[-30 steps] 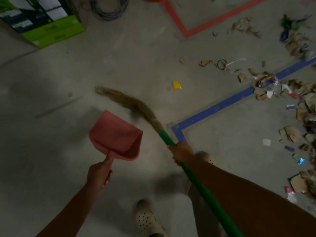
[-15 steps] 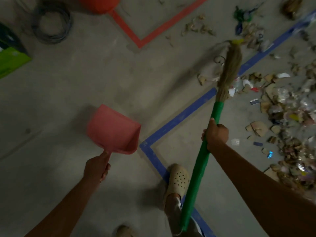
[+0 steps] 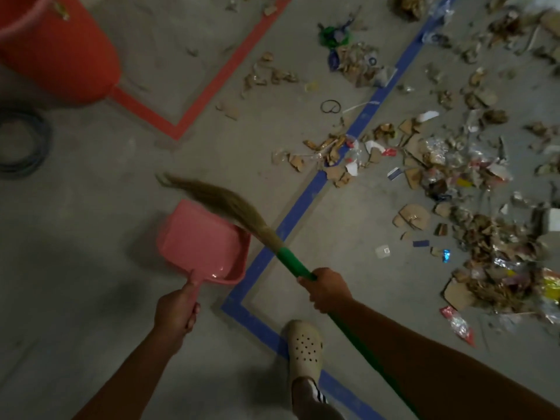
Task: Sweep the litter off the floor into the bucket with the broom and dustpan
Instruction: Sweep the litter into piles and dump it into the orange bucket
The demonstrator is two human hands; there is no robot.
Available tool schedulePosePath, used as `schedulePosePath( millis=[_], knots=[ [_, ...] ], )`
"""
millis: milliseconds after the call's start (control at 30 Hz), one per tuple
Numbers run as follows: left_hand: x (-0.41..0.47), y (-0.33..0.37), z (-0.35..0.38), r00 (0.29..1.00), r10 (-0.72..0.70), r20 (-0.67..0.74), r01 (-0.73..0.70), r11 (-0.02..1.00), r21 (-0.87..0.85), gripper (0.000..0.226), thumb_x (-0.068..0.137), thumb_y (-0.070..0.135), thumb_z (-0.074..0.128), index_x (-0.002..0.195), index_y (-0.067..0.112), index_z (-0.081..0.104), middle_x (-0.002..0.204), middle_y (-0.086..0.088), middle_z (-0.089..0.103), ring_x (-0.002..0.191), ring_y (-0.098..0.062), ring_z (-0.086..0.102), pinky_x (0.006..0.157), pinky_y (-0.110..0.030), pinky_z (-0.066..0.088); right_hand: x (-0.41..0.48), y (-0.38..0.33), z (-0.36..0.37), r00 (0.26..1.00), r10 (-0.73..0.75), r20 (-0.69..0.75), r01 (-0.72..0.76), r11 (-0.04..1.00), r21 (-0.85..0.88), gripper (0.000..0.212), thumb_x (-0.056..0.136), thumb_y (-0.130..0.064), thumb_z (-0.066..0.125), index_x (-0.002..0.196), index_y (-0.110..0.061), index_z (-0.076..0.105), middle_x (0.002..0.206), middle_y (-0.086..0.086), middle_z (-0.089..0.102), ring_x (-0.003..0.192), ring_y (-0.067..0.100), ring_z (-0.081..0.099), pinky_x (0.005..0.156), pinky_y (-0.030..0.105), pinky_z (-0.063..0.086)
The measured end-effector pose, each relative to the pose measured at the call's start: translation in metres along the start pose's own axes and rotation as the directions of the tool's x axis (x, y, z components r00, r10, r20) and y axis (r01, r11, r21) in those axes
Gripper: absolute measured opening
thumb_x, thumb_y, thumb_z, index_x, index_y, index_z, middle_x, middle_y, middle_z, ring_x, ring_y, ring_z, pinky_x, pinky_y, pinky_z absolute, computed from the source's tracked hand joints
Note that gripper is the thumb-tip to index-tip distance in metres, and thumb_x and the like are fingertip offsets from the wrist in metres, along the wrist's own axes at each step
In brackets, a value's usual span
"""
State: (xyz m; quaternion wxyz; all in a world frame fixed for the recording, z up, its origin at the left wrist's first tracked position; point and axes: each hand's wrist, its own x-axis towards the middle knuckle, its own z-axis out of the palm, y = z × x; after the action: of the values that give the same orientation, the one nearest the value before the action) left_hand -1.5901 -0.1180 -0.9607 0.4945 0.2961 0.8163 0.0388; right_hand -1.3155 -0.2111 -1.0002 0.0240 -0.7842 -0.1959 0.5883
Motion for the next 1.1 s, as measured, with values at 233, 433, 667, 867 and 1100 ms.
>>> schedulePosePath(
  millis=[233,433,667,867,1100],
  knots=[
    [0.002,0.025,0.033,0.998,0.040,0.052,-0.042,0.998,0.037,0.064,0.084,0.069,0.065,0.064,0.009,0.052,0.051,-0.007,0.048,0.036,-0.014,0.032,0.036,-0.015,0.022,0.036,0.041,-0.103,0.908,0.316,-0.274,-0.161,0.868,0.470,0.038,0.102,-0.042,0.054,0.095,-0.005,0.059,0.080,0.010,0.066,0.060,0.019,0.061,0.056,0.032,0.054],
    [0.001,0.048,0.052,0.992,0.069,0.107,-0.072,0.997,0.024,0.062,0.083,0.067,0.067,0.068,0.009,0.054,0.056,-0.009,0.051,0.037,-0.014,0.033,0.039,-0.015,0.022,0.028,0.029,-0.166,0.779,0.405,-0.479,0.117,0.657,0.745,0.036,0.101,-0.042,0.056,0.100,-0.006,0.062,0.078,0.009,0.064,0.059,0.020,0.061,0.054,0.032,0.055],
    [0.005,0.076,0.064,0.985,0.117,0.129,-0.122,0.992,0.037,0.065,0.085,0.067,0.066,0.061,0.008,0.054,0.052,-0.008,0.051,0.040,-0.017,0.035,0.044,-0.018,0.024,-0.010,0.005,-0.145,0.811,0.185,-0.555,0.244,0.755,0.609,0.033,0.104,-0.036,0.051,0.119,-0.009,0.060,0.085,0.007,0.066,0.060,0.014,0.061,0.046,0.021,0.049],
    [0.020,0.091,0.057,0.987,0.099,0.127,-0.111,0.990,0.087,0.069,0.082,0.072,0.065,0.059,0.007,0.054,0.053,-0.011,0.050,0.040,-0.017,0.036,0.043,-0.018,0.025,-0.026,-0.008,-0.081,0.926,-0.099,-0.365,0.214,0.932,0.291,0.027,0.101,-0.044,0.055,0.106,-0.019,0.062,0.082,0.005,0.067,0.062,0.017,0.065,0.058,0.032,0.059],
    [0.048,0.106,0.049,0.980,0.095,0.177,-0.125,0.979,0.163,0.067,0.082,0.070,0.066,0.062,0.006,0.055,0.057,-0.014,0.051,0.040,-0.017,0.036,0.042,-0.016,0.024,0.005,0.026,-0.058,0.961,0.254,-0.111,-0.223,0.947,0.230,0.033,0.099,-0.044,0.058,0.107,-0.012,0.059,0.091,0.007,0.067,0.063,0.015,0.063,0.052,0.025,0.054]
  ],
)
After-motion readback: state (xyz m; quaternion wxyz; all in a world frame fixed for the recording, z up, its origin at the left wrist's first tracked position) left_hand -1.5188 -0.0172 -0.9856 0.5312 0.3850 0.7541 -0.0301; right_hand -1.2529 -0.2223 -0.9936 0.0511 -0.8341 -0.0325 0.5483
